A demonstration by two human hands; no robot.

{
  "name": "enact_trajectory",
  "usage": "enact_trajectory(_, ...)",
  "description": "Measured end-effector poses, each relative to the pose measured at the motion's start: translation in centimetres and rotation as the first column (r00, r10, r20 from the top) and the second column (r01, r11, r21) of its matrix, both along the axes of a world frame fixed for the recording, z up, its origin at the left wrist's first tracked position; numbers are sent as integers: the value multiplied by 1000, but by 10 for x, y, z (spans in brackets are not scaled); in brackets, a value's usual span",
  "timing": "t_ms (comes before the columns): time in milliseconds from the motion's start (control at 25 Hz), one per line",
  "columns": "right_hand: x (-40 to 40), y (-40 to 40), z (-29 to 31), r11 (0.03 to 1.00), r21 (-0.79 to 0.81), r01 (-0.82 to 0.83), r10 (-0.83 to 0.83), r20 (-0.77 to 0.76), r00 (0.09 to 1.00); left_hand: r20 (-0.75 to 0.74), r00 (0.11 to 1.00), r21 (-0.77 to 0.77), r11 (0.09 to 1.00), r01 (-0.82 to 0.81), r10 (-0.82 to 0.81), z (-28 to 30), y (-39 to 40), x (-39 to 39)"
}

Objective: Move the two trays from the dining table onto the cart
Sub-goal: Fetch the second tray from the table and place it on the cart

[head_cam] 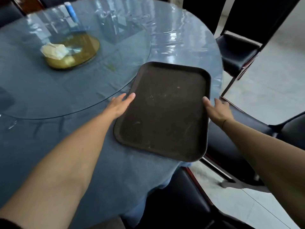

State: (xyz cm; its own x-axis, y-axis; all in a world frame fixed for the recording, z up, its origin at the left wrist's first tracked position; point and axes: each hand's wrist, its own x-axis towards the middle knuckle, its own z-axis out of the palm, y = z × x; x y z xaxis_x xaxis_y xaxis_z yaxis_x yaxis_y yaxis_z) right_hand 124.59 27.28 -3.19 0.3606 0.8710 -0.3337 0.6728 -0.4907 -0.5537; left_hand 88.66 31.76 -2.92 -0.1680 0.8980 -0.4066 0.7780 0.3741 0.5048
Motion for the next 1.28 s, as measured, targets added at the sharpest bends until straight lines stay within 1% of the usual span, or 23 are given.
enact_trajectory(80,-1,22,-6,997,-21,69,-71,-137,988,80,995,-53,997,-50,54,-4,18,6)
enact_trajectory(200,-2,41,-12,975,-128,180,-215,-357,909,162,977,-125,985,-120,139,-8,34,14)
enact_trajectory(320,3,50,-17,957,-227,182,-269,-449,852,212,956,-219,964,-154,201,-13,49,19)
enact_trajectory(440,14,57,-13,930,-339,146,-316,-529,788,182,950,-314,931,-187,252,-13,63,21)
enact_trajectory(520,20,61,-8,913,-387,129,-342,-554,759,171,943,-358,910,-211,286,-9,67,21)
enact_trajectory(600,21,61,-5,903,-411,127,-361,-564,743,191,930,-369,901,-230,315,-3,69,21)
enact_trajectory(720,21,57,0,898,-413,151,-385,-574,722,218,922,-370,901,-227,321,11,69,21)
enact_trajectory(840,17,54,18,902,-396,172,-393,-588,707,257,902,-367,899,-240,346,28,64,17)
enact_trajectory(960,15,46,49,916,-361,177,-372,-593,714,288,885,-375,894,-247,365,46,49,13)
enact_trajectory(1080,12,28,83,926,-341,165,-344,-578,740,306,876,-402,885,-236,372,65,25,6)
enact_trajectory(1160,8,7,108,934,-328,140,-314,-568,761,327,871,-406,887,-220,366,85,3,2)
enact_trajectory(1280,2,-29,148,945,-287,155,-295,-550,781,360,865,-393,898,-199,350,122,-34,-4)
